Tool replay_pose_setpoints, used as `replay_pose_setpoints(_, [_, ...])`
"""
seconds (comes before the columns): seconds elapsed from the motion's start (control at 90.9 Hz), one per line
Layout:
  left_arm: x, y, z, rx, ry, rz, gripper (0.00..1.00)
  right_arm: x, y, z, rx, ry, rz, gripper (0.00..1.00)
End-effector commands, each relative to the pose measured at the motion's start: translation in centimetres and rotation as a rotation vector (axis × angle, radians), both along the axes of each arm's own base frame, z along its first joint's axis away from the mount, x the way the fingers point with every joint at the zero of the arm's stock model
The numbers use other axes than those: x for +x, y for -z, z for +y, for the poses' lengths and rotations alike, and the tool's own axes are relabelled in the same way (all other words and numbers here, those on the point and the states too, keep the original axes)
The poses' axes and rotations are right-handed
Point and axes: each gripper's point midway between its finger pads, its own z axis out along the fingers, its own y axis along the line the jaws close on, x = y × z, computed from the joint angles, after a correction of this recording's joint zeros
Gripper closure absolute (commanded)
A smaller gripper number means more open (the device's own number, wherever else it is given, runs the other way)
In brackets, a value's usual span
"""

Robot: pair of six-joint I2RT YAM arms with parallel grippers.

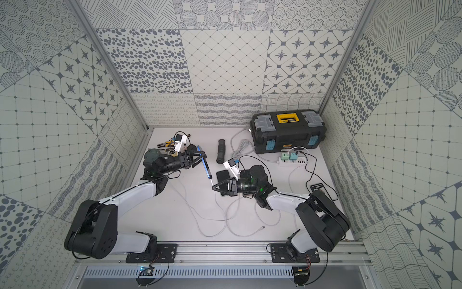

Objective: Unplug the charging cable from the phone
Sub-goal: Remove the charging cable from the phone.

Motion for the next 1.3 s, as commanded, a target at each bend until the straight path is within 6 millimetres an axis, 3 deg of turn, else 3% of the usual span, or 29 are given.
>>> replay_pose_setpoints(0.0, [0.2,-2.3,0.4,-0.006,-0.022,-0.112,0.85,-0.7,-0.2,-0.2,0.009,-0.013,-0.032,1.0])
replay_pose_setpoints(0.484, [0.3,-2.3,0.9,0.005,-0.038,-0.119,0.87,-1.1,0.0,-0.6,-0.012,-0.018,-0.037,1.0])
replay_pose_setpoints(0.605, [0.2,-2.3,0.9,0.007,-0.039,-0.119,0.87,-1.1,-0.2,-0.5,-0.01,-0.02,-0.039,0.9])
replay_pose_setpoints(0.803, [0.3,-2.5,1.0,0.008,-0.042,-0.123,0.87,-1.1,-0.3,-0.4,-0.015,-0.027,-0.034,0.53])
replay_pose_setpoints(0.979, [0.2,-2.6,0.9,0.007,-0.036,-0.124,0.87,-0.7,-0.5,-0.4,-0.024,-0.008,-0.045,0.32])
replay_pose_setpoints(1.288, [-0.3,-2.7,0.8,0.004,-0.018,-0.134,0.87,0.5,-1.9,0.3,-0.028,-0.016,-0.062,0.12])
